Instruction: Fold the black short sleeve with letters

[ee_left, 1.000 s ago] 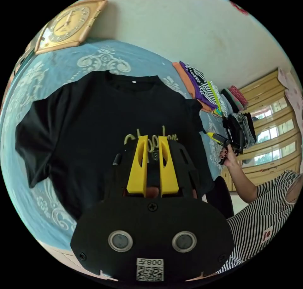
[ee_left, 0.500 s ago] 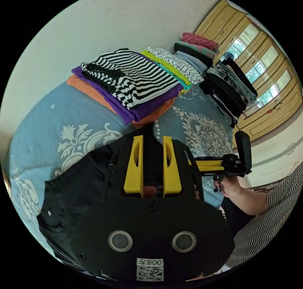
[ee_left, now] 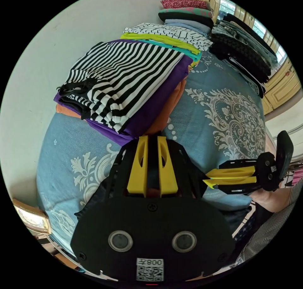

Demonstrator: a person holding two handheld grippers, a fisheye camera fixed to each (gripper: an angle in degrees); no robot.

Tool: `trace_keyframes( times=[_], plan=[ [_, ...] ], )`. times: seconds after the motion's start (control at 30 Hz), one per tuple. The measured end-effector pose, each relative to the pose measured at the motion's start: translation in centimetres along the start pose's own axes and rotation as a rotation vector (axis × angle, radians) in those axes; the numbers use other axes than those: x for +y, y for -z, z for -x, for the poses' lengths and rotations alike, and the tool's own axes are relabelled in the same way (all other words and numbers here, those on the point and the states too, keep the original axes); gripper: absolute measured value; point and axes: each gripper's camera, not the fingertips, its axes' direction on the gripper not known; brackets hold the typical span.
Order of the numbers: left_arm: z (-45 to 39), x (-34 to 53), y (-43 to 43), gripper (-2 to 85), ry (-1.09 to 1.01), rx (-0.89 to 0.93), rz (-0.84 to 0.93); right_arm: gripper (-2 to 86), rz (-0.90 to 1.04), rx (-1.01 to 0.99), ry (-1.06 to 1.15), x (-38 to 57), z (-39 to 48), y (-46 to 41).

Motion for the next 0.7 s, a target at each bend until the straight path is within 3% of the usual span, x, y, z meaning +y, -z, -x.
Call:
trace_keyframes(
  times=[0.43, 0.7],
  plan=[
    [9.9, 2.2, -0.1, 1.1, 0.154, 0.255, -0.288, 0.5, -0.105, -0.049, 0.038, -0.4, 1.2, 0.8],
    [19.3, 11.7, -1.5, 1.1, 0.364, 0.505, -0.444, 0.4, -0.143, -0.089, 0.316, -0.8, 7.2, 0.9]
  ],
)
